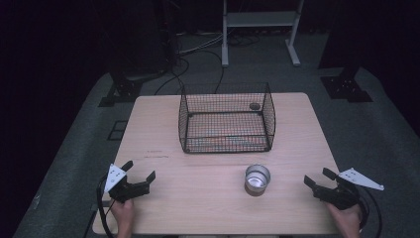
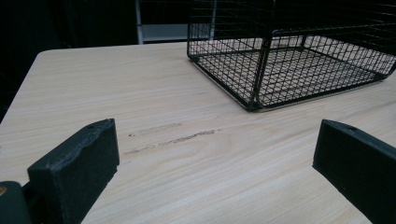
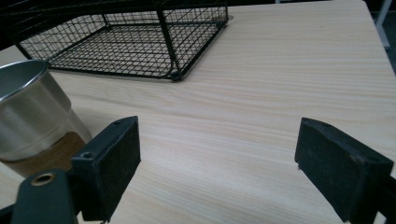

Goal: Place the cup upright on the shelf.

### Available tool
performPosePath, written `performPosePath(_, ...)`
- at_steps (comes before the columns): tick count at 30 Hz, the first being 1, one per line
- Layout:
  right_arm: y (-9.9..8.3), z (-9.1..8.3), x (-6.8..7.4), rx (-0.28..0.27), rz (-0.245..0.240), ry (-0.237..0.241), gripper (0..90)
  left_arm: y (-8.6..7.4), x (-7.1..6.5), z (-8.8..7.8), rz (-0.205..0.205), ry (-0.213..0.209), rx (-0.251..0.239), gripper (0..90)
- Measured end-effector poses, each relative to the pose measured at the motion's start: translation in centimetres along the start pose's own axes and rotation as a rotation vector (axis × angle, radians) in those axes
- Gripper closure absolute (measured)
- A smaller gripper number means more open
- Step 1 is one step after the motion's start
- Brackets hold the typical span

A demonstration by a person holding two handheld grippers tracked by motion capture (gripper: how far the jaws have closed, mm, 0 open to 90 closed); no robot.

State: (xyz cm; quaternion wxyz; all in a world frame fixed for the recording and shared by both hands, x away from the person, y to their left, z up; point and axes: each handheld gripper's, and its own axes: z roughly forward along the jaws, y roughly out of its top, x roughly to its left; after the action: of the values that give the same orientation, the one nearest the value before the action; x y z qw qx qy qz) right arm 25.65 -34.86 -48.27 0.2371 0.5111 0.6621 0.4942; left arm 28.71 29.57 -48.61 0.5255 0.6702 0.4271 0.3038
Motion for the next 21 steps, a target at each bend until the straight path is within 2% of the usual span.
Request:
performPosePath(8,0.3,0.2,0.5,0.022,-0.016,0.034,13.3,0.0,-0.1,-0.1,0.002,-0.003,0.002,0.0)
performPosePath(21,1.7,0.4,1.8,0.047,-0.082,0.083,12.7,0.0,-0.1,-0.1,0.001,-0.003,0.003,0.0)
